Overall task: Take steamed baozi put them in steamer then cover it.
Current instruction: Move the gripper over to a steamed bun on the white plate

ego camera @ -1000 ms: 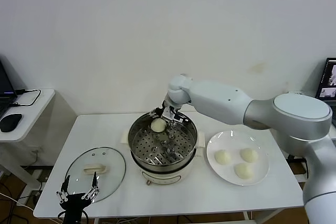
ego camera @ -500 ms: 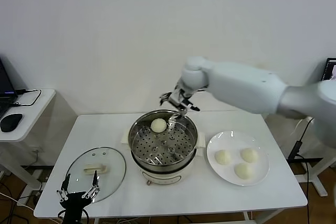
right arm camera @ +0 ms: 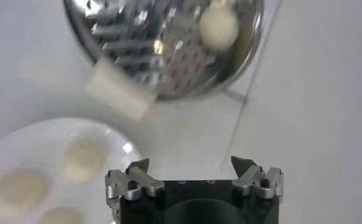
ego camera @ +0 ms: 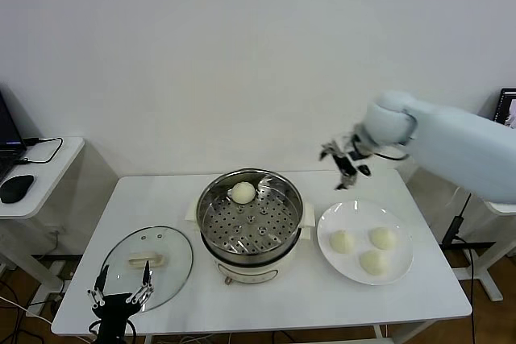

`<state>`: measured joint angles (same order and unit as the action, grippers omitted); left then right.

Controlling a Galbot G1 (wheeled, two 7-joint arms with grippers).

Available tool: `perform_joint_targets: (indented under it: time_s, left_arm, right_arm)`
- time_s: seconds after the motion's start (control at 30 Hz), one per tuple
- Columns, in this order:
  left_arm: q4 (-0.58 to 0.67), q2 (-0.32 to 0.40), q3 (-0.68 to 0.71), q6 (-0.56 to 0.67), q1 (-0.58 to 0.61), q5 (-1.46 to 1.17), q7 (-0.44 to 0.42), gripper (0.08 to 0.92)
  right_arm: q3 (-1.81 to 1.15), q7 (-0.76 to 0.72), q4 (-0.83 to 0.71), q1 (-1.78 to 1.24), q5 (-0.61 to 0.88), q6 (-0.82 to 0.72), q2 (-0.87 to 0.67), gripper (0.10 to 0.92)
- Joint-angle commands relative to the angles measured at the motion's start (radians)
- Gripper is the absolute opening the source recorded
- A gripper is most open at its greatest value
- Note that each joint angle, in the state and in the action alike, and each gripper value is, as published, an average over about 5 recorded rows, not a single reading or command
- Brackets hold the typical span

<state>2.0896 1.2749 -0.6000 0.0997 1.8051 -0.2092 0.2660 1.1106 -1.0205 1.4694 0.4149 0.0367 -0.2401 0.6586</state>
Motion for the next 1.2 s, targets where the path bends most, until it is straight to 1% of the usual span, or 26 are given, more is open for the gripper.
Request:
perform_joint_targets:
  time_s: [0.03, 0.23, 0.53, 0.9, 1.2]
  left_arm:
    - [-0.009, 0.002, -0.001, -0.002, 0.0, 0.003, -0.001, 0.823]
    - [-0.016, 0.006, -0.002, -0.006, 0.0, 0.006, -0.003, 0.823]
    - [-0.017, 0.011, -0.003, -0.007, 0.002, 0.01, -0.004, 0.823]
    - [-0.021, 0.01, -0.011, -0.005, 0.004, 0.008, -0.004, 0.823]
    - [-0.027, 0.011, -0.011, -0.005, -0.002, 0.007, -0.004, 0.823]
  right_arm:
    - [-0.112, -0.003, 0.027, -0.246, -0.092, -0.057, -0.125, 0.823]
    - [-0.174, 0.002, 0.007, -0.365, -0.11, -0.053, -0.093, 0.823]
    - [-0.21, 0.031, -0.031, -0.448, -0.121, -0.046, -0.029, 0.823]
    - [-0.235, 0.058, -0.11, -0.461, -0.15, -0.039, 0.084, 0.823]
    - [-0.247, 0.061, -0.159, -0.483, -0.187, -0.038, 0.112, 0.816]
